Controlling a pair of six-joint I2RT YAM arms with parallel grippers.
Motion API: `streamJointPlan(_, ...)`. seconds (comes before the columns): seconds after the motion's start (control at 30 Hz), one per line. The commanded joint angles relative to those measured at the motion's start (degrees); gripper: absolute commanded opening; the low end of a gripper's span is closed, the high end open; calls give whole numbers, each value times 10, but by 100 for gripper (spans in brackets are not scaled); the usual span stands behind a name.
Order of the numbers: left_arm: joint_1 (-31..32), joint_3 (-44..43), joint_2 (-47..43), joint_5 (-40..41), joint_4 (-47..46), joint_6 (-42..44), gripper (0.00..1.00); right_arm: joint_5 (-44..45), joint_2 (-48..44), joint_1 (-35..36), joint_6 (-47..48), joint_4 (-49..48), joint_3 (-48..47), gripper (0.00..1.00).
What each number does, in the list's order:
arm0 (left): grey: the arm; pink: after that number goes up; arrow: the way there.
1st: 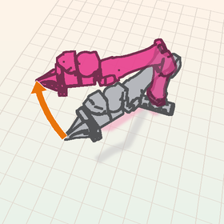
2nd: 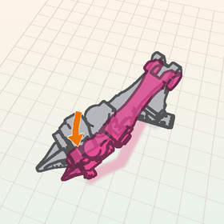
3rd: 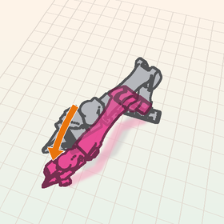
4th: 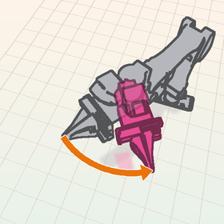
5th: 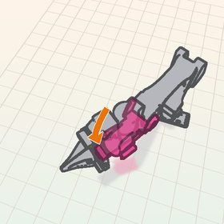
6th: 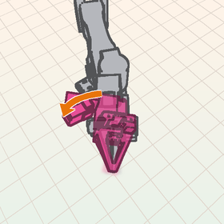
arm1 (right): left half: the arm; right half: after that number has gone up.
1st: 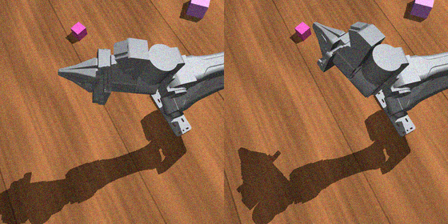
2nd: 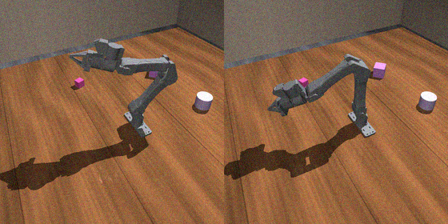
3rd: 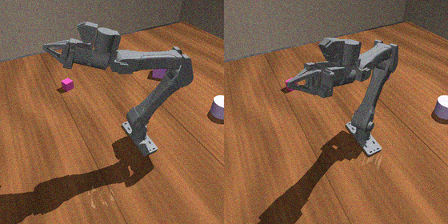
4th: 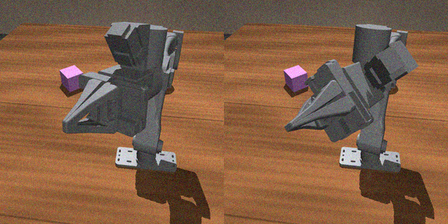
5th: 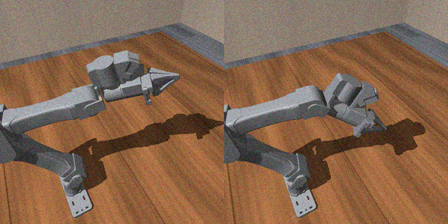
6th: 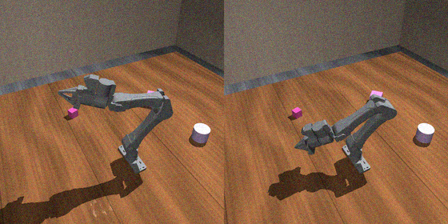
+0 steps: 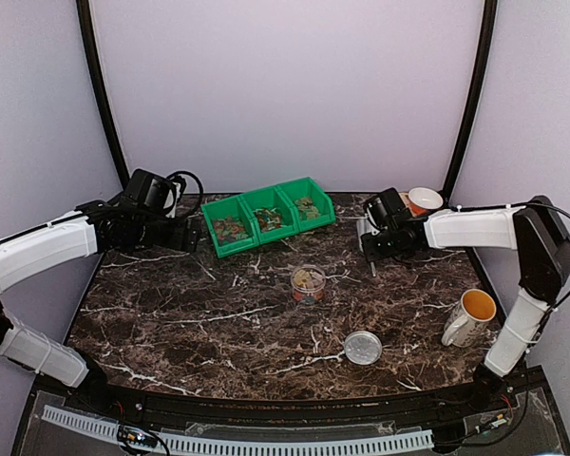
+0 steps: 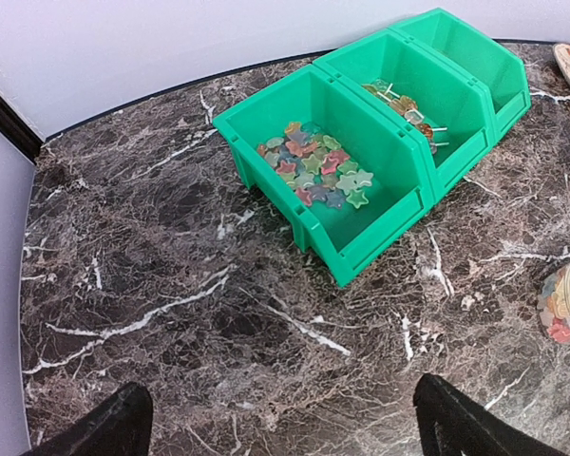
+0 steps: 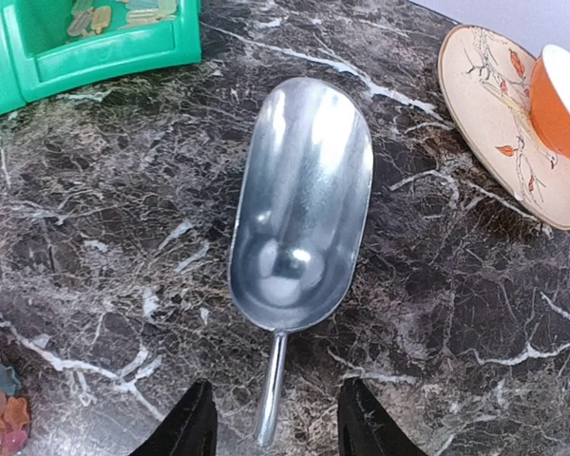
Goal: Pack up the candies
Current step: Place the spatula at the center of the board, then pick up the bottle lid from the center of the board.
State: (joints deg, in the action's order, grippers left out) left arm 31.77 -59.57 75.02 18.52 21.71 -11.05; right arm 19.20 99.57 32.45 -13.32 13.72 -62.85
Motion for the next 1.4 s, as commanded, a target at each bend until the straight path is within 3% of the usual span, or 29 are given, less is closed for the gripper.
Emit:
streamJointPlan(0.0,1,0,-2,8,1,9,99,21,-43,36,20,26,15,44)
streamJointPlan(0.33,1,-1,-1,8,2,12,99,82,-148,197,89,20,97,45)
streamJointPlan(0.63,1,0,1,8,1,10,99,157,-217,360,78,31,153,45)
streamJointPlan(1.07,1,-2,0,8,3,12,99,284,-166,540,-32,172,130,44)
streamJointPlan(1.37,1,-1,-4,7,3,13,99,245,-87,554,-150,262,92,44)
